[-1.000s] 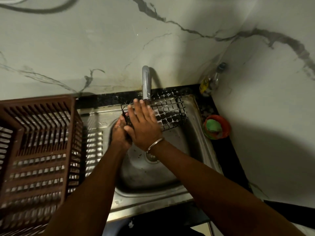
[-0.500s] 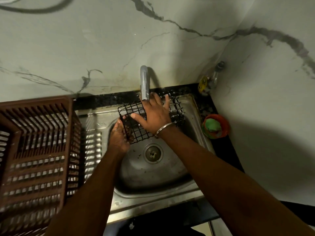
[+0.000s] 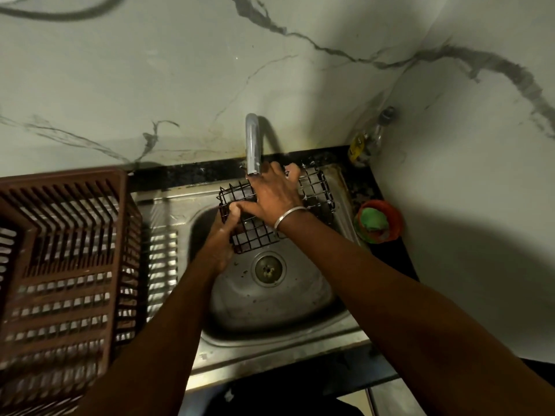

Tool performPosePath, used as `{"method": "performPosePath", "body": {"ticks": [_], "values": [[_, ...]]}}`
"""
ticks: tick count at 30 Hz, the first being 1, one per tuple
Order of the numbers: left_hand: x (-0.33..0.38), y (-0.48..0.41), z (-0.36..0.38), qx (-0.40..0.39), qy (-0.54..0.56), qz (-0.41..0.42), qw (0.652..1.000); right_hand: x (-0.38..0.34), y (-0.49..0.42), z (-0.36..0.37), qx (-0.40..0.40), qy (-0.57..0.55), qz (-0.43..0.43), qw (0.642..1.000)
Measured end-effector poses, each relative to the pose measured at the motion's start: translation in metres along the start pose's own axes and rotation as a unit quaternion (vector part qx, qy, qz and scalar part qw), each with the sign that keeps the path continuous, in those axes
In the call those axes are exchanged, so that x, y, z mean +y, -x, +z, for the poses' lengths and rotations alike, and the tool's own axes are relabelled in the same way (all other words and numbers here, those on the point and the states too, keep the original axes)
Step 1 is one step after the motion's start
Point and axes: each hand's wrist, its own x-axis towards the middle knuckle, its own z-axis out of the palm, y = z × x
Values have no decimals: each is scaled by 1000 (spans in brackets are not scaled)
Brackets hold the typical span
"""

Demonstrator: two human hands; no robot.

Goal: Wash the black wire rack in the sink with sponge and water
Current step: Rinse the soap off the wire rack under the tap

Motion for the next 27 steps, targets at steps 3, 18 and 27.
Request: {"method": "performPosePath", "body": {"ticks": [3,18,27], "values": [[12,-1,-2,-16,-12,-23,1000,2,1,-1,21,-13,-8,1000],[-2,8,-19,22,108,-7,994,-10,50,36,45,-36,-30,998],[1,6,-19,23,124,15,992,-14,47,36,15,6,-95,995]]}}
